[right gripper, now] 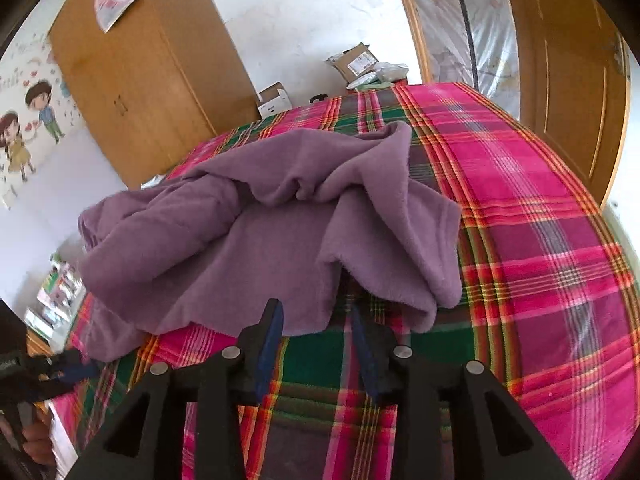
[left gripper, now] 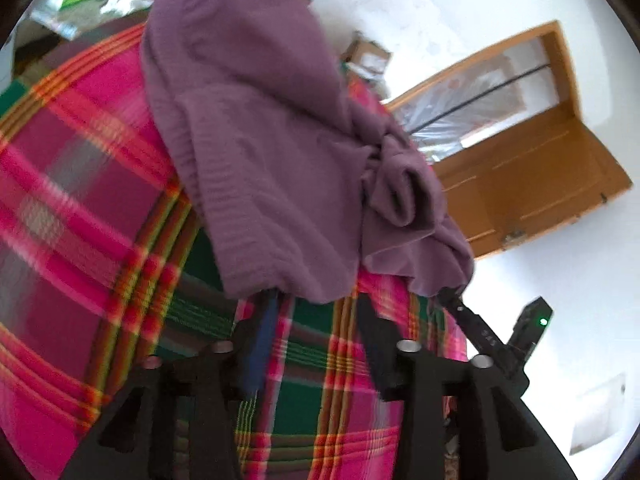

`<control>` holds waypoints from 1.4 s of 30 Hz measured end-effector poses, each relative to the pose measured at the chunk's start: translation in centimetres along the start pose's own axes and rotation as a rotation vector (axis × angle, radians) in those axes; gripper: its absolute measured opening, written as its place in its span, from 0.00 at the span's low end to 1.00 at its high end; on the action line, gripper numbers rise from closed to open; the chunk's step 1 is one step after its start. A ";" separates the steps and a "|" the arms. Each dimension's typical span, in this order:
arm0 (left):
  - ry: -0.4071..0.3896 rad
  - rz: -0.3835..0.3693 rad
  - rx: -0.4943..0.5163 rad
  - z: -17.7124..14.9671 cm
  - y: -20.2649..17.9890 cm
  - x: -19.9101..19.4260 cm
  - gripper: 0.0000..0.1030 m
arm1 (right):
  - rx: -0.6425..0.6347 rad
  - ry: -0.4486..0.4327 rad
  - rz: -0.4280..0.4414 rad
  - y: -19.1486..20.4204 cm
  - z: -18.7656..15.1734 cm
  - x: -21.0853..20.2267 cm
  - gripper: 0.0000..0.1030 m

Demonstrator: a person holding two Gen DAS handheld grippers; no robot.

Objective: Fold clothes

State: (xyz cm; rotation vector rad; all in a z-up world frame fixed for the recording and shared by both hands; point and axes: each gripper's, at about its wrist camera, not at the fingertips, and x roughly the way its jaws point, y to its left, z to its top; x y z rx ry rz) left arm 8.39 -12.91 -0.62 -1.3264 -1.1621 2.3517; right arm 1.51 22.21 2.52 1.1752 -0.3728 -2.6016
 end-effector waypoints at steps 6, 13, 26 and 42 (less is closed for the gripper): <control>-0.066 -0.045 -0.163 0.3 1.2 0.9 0.49 | 0.194 0.043 0.160 -3.1 0.2 1.1 0.43; -0.137 -0.032 -0.242 1.1 1.9 1.0 0.49 | 0.249 0.043 0.241 -3.5 0.4 2.2 0.44; -0.224 0.010 -0.308 3.5 2.2 1.7 0.21 | 0.271 0.009 0.172 -3.8 2.0 3.2 0.03; -0.357 0.022 -0.267 3.7 3.9 -3.6 0.11 | 0.249 -0.130 0.127 -4.6 1.0 -3.0 0.02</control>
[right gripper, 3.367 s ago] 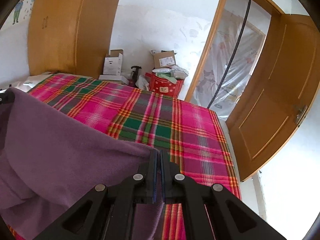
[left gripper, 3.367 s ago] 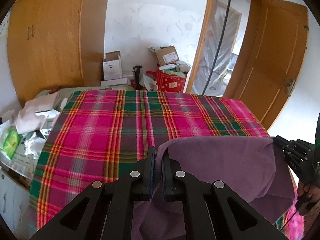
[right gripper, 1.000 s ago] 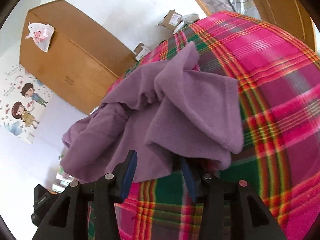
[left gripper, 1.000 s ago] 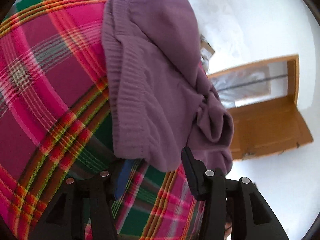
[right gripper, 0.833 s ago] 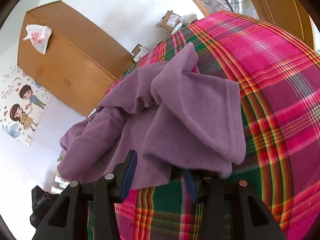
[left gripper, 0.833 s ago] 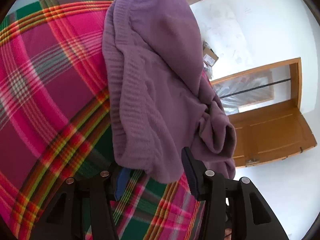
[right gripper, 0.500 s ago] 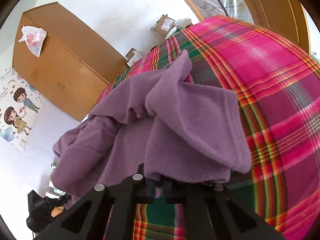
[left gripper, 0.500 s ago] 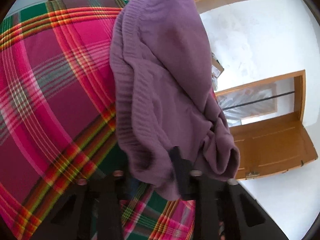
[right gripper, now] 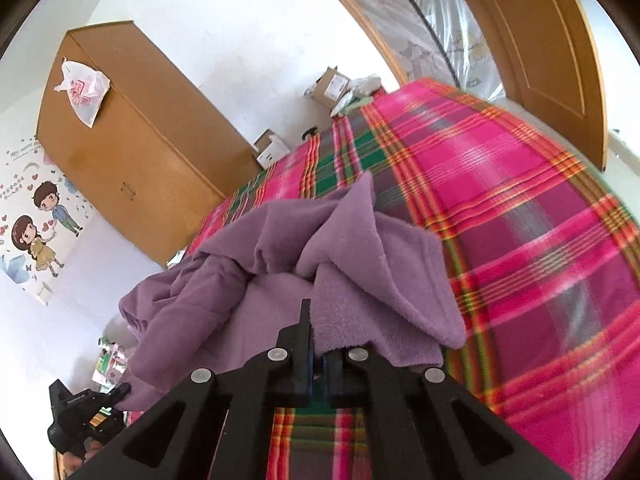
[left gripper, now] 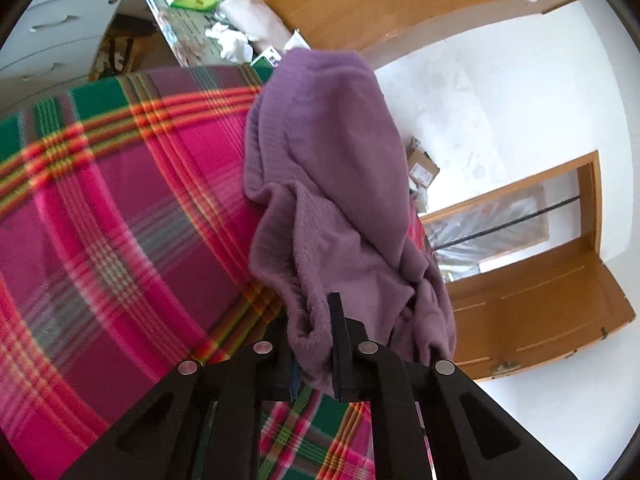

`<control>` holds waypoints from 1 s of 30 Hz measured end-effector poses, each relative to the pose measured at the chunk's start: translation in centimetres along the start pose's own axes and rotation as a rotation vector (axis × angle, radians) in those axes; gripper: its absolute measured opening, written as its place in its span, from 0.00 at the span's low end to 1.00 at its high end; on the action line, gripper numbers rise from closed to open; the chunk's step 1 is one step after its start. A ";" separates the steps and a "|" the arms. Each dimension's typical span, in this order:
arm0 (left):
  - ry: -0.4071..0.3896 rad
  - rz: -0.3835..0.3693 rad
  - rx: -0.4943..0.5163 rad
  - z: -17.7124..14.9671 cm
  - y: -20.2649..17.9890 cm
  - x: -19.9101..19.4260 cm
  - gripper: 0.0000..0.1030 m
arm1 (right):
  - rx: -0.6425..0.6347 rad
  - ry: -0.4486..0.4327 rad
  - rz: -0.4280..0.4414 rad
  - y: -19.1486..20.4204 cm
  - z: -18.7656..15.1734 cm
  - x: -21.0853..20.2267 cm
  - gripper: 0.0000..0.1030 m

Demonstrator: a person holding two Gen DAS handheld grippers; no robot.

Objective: Fold clothes

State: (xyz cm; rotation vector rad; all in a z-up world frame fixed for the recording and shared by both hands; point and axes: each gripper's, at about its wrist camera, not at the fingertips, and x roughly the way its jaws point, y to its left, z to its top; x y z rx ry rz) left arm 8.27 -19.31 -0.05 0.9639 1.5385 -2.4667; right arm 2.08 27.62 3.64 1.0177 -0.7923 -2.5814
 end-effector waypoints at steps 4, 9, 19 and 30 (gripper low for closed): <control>-0.018 0.000 0.008 0.5 0.2 -0.9 0.11 | 0.018 -0.038 -0.021 -1.1 0.1 -2.0 0.02; -0.028 -0.009 0.019 0.7 0.3 -2.2 0.10 | 0.041 -0.062 -0.052 -2.6 0.0 -3.6 0.02; -0.081 -0.024 0.050 1.2 0.1 -4.5 0.10 | 0.060 -0.140 -0.126 -4.7 0.5 -6.7 0.02; -0.075 -0.001 0.099 1.2 -0.2 -4.4 0.10 | 0.098 -0.107 -0.240 -8.2 0.2 -6.9 0.12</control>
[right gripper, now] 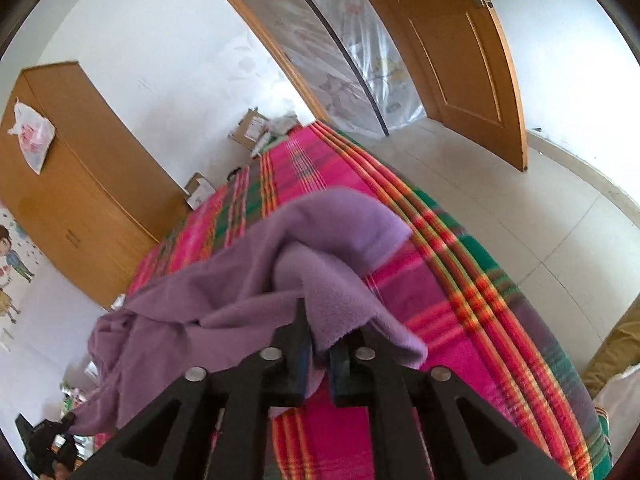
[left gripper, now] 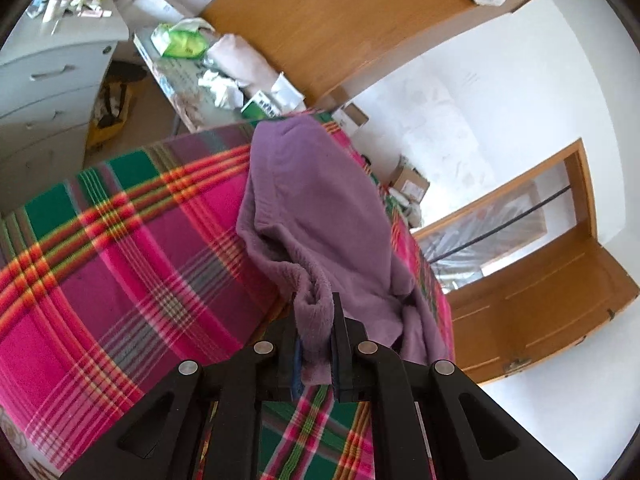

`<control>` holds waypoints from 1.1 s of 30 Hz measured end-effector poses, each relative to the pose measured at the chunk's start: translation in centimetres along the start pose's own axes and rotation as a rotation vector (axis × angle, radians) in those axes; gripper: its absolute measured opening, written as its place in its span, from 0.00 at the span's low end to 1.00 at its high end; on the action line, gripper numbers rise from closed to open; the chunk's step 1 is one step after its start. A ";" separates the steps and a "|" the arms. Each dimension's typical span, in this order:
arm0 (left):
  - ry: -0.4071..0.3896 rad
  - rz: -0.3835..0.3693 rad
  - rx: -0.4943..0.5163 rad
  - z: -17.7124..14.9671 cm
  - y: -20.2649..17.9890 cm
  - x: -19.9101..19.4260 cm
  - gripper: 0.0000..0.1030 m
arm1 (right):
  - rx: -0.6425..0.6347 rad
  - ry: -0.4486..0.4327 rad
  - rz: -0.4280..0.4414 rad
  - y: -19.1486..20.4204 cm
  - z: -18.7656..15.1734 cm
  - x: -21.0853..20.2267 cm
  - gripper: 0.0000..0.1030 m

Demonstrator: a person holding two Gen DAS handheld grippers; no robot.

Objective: Fold clothes

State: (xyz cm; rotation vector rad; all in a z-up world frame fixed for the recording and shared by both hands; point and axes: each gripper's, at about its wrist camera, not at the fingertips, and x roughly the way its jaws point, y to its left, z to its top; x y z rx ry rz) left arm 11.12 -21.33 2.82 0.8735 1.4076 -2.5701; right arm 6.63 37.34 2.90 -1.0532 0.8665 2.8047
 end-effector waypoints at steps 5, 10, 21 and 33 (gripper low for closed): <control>0.003 -0.003 0.003 0.0 0.4 0.1 0.10 | -0.002 0.033 -0.033 -0.4 -1.5 -0.3 0.36; 0.010 -0.008 0.001 0.0 0.9 0.4 0.10 | 0.035 0.052 -0.082 -0.6 -4.1 -2.3 0.37; 0.048 -0.033 0.019 -0.2 1.6 1.1 0.10 | -0.254 0.161 0.222 13.4 -11.4 -1.7 0.38; 0.103 -0.069 0.055 -0.2 2.2 1.8 0.10 | -0.466 0.290 0.238 22.3 -17.4 3.5 0.38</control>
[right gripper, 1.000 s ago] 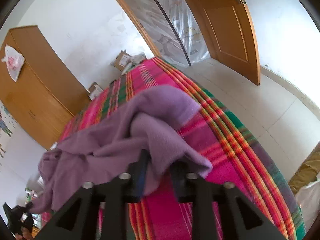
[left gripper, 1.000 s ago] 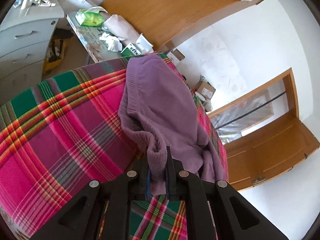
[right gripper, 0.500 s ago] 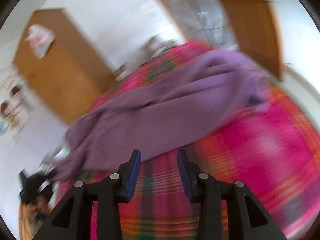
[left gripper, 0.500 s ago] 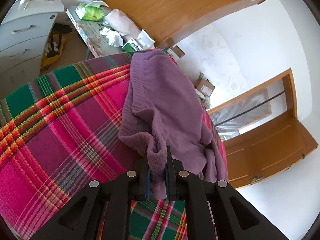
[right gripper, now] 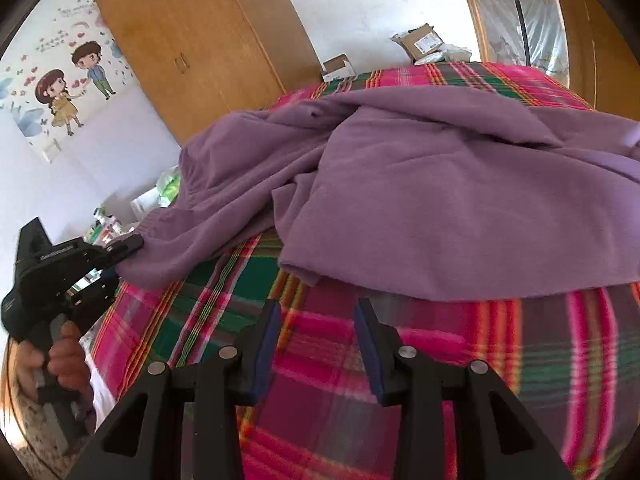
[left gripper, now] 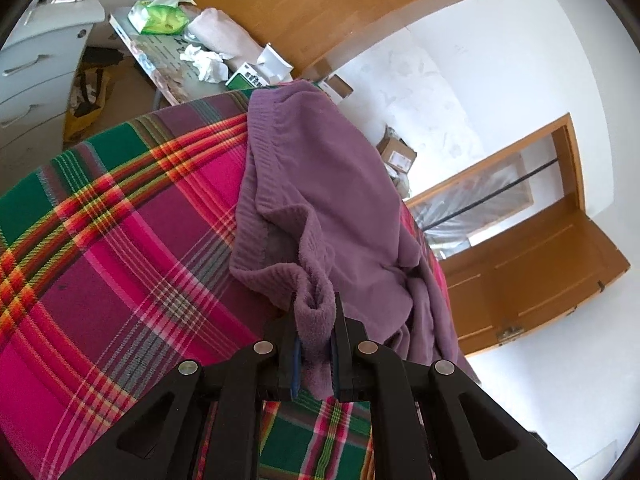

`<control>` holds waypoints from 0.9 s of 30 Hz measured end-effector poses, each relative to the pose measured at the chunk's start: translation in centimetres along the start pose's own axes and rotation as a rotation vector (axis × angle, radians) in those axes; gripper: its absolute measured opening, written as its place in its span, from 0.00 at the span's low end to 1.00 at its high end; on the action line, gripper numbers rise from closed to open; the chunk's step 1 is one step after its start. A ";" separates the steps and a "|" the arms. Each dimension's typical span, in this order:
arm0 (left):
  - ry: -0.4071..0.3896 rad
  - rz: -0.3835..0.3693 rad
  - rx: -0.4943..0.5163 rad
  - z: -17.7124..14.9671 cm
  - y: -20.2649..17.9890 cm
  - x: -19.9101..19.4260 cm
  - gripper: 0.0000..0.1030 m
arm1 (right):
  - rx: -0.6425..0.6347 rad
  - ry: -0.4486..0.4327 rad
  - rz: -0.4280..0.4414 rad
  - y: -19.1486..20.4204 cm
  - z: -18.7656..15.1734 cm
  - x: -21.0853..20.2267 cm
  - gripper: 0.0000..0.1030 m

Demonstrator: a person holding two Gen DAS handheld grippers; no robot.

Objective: Fold clothes

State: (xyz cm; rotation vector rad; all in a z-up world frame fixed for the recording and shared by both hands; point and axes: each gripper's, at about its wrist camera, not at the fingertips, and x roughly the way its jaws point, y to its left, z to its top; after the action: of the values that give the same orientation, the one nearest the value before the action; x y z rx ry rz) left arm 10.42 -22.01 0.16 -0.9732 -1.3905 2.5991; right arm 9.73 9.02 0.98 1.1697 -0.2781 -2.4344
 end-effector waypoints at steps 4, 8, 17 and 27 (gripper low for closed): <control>0.014 -0.004 -0.003 0.2 0.2 0.3 0.10 | 0.005 -0.005 -0.021 0.4 1.5 1.7 0.38; 0.016 -0.007 0.018 0.4 0.0 0.4 0.10 | 0.003 -0.048 -0.061 1.3 2.7 2.1 0.38; 0.028 -0.011 -0.014 1.1 1.0 0.7 0.10 | 0.154 -0.070 -0.006 -1.3 3.7 2.3 0.08; -0.021 -0.011 -0.033 1.9 0.7 -0.9 0.10 | 0.194 -0.207 -0.028 -3.3 4.5 -2.2 0.02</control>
State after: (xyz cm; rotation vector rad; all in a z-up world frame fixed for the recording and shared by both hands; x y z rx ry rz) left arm 10.28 -24.14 0.84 -0.9428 -1.4431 2.5945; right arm 6.49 12.95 4.11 1.0025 -0.5745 -2.6028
